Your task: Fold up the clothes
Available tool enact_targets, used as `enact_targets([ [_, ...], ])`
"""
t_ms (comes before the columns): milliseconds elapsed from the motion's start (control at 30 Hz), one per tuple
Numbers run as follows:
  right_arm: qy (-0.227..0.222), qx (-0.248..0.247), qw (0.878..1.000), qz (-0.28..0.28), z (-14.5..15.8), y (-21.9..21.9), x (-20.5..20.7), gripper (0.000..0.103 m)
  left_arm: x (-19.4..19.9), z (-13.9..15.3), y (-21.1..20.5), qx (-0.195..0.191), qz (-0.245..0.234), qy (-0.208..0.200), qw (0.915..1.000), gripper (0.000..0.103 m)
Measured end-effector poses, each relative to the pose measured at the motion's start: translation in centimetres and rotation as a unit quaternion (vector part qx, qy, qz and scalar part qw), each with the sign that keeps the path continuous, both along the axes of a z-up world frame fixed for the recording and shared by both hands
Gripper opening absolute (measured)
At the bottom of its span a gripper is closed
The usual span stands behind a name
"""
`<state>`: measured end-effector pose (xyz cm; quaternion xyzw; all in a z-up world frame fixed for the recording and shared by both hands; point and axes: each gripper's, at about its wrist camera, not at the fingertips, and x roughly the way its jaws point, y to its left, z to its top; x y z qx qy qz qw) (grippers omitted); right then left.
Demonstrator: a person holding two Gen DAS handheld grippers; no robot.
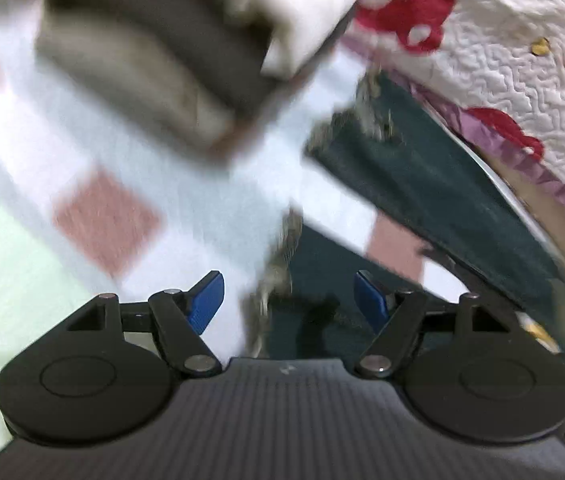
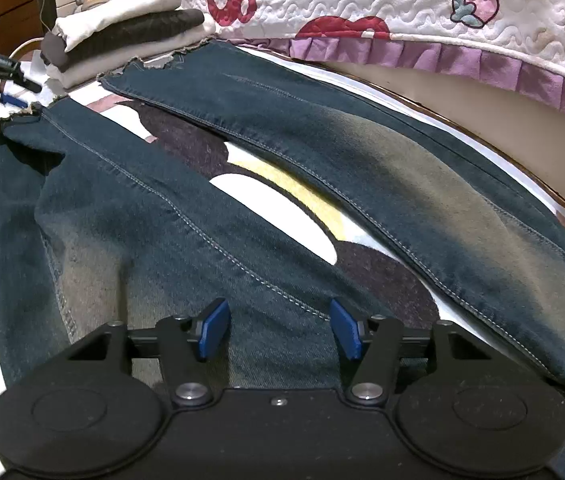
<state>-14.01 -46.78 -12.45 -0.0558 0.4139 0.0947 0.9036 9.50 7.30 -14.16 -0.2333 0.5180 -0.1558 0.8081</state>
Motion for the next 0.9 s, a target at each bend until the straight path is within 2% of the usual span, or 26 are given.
enact_targets([
  [33, 0.000, 0.001, 1.000, 0.000, 0.0, 0.0, 0.0, 0.063, 0.0, -0.4, 0.3, -0.018, -0.003, 0.013, 0.9997, 0.071],
  [200, -0.001, 0.008, 1.000, -0.005, -0.1, -0.1, -0.1, 0.064, -1.2, 0.3, -0.7, -0.002, -0.026, -0.032, 0.9991, 0.060],
  [400, -0.002, 0.010, 1.000, -0.008, -0.1, -0.1, 0.0, 0.065, -2.7, 1.3, -1.9, 0.019, -0.054, -0.086, 0.9947, 0.058],
  [467, -0.002, 0.010, 1.000, -0.008, -0.1, -0.1, 0.0, 0.065, -3.2, 1.6, -2.3, 0.025, -0.063, -0.103, 0.9923, 0.053],
  [533, -0.002, 0.010, 1.000, -0.009, -0.1, -0.1, 0.0, 0.065, -3.8, 2.1, -2.8, 0.051, -0.067, -0.120, 0.9892, 0.049],
  [633, -0.003, 0.010, 1.000, -0.009, -0.1, -0.1, 0.0, 0.065, -5.3, 3.1, -3.6, 0.091, -0.053, -0.154, 0.9824, 0.049],
  [800, -0.003, 0.010, 1.000, -0.008, -0.1, -0.1, 0.0, 0.066, -7.0, 2.6, -4.8, 0.098, -0.067, -0.145, 0.9823, 0.049],
  [900, -0.004, 0.010, 1.000, -0.009, -0.1, -0.1, 0.0, 0.066, -6.7, 1.7, -4.7, 0.078, -0.060, -0.136, 0.9858, 0.047],
])
